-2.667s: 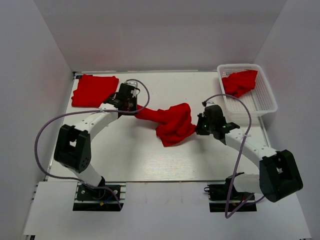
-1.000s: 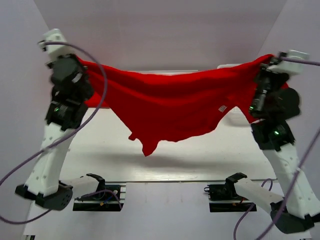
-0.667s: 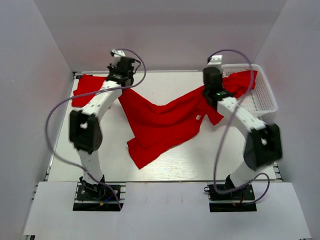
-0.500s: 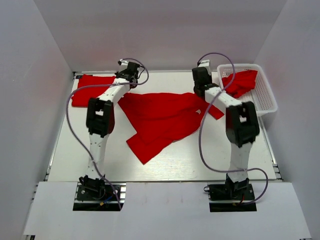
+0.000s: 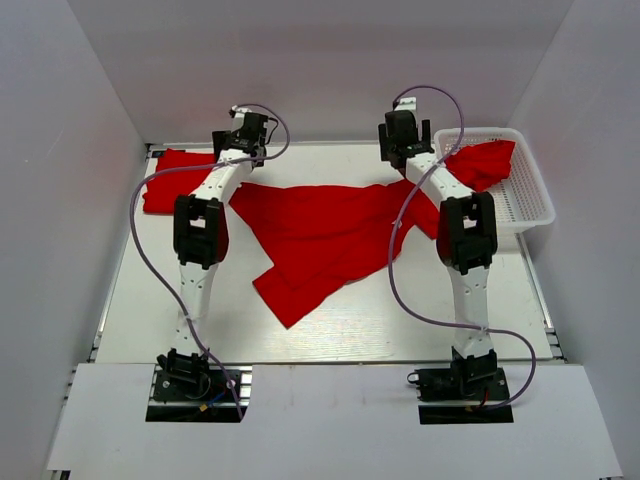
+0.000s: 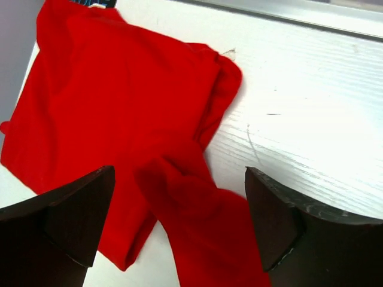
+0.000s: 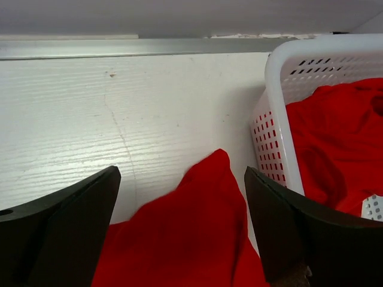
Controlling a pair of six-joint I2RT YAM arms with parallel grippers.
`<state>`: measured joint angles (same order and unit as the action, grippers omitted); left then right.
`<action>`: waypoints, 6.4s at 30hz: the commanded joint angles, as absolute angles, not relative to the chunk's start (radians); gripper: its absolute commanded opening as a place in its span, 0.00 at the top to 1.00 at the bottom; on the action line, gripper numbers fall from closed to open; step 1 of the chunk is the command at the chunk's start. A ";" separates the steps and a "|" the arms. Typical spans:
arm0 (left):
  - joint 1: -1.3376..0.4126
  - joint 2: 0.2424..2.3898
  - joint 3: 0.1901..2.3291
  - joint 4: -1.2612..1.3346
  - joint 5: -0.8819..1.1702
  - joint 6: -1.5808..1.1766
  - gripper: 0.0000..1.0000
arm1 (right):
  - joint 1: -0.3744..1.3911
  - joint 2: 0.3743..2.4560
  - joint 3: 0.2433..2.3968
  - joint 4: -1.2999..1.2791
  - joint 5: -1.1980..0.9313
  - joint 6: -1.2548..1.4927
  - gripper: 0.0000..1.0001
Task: Fold and stack the t-shirts
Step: Flatten out the tshirt
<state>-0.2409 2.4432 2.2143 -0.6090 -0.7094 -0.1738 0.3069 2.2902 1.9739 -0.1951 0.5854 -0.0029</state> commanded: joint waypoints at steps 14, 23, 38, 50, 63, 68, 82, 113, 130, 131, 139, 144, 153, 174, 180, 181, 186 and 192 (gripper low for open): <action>-0.304 1.996 1.904 -0.710 -0.241 -0.190 0.00 | 0.310 1.873 1.533 -0.313 0.302 0.179 0.10; -0.481 1.841 1.617 -0.799 -0.222 -0.262 0.00 | 0.304 1.617 1.203 -0.336 0.327 0.320 0.10; -0.736 1.384 0.999 -0.850 0.006 -0.514 0.09 | 0.299 1.405 0.937 -0.344 0.321 0.400 0.10; -0.819 1.511 1.052 -0.860 -0.102 -0.474 0.23 | 0.296 1.411 0.956 -0.419 0.377 0.431 0.10; -0.838 1.661 1.129 -0.810 -0.176 -0.428 0.40 | 0.270 1.427 1.019 -0.499 0.394 0.388 0.10; -0.838 1.726 1.154 -0.810 -0.202 -0.428 0.44 | 0.262 1.424 1.005 -0.495 0.390 0.385 0.10; -0.818 1.810 1.229 -0.841 -0.324 -0.448 0.53 | 0.253 1.394 0.999 -0.499 0.381 0.385 0.10; -0.818 1.836 1.296 -0.836 -0.360 -0.479 0.91 | 0.252 1.388 1.002 -0.505 0.376 0.373 0.10; -0.818 1.761 1.355 -0.922 -0.348 -0.469 0.95 | 0.252 1.407 1.006 -0.499 0.360 0.367 0.10; -0.818 1.746 1.355 -0.922 -0.348 -0.469 0.95 | 0.253 1.407 1.006 -0.503 0.360 0.365 0.10; -0.828 1.710 1.342 -0.945 -0.305 -0.460 0.95 | 0.250 1.411 1.003 -0.497 0.354 0.361 0.10; -0.828 1.710 1.331 -0.936 -0.296 -0.460 0.92 | 0.250 1.414 1.003 -0.497 0.351 0.362 0.10; -0.819 1.770 1.289 -0.879 -0.262 -0.460 0.81 | 0.250 1.414 1.002 -0.494 0.348 0.361 0.10; -0.819 1.822 1.233 -0.838 -0.282 -0.488 0.26 | 0.253 1.397 1.002 -0.494 0.339 0.362 0.10; -0.810 1.832 1.224 -0.816 -0.305 -0.517 0.27 | 0.255 1.401 1.003 -0.499 0.336 0.364 0.10; -0.810 1.842 1.224 -0.816 -0.316 -0.517 0.27 | 0.250 1.401 1.003 -0.502 0.334 0.364 0.10; -0.801 1.853 1.224 -0.796 -0.325 -0.535 0.29 | 0.253 1.401 1.006 -0.503 0.336 0.361 0.10; -0.782 1.853 1.212 -0.776 -0.307 -0.544 0.27 | 0.258 1.404 1.006 -0.502 0.327 0.360 0.10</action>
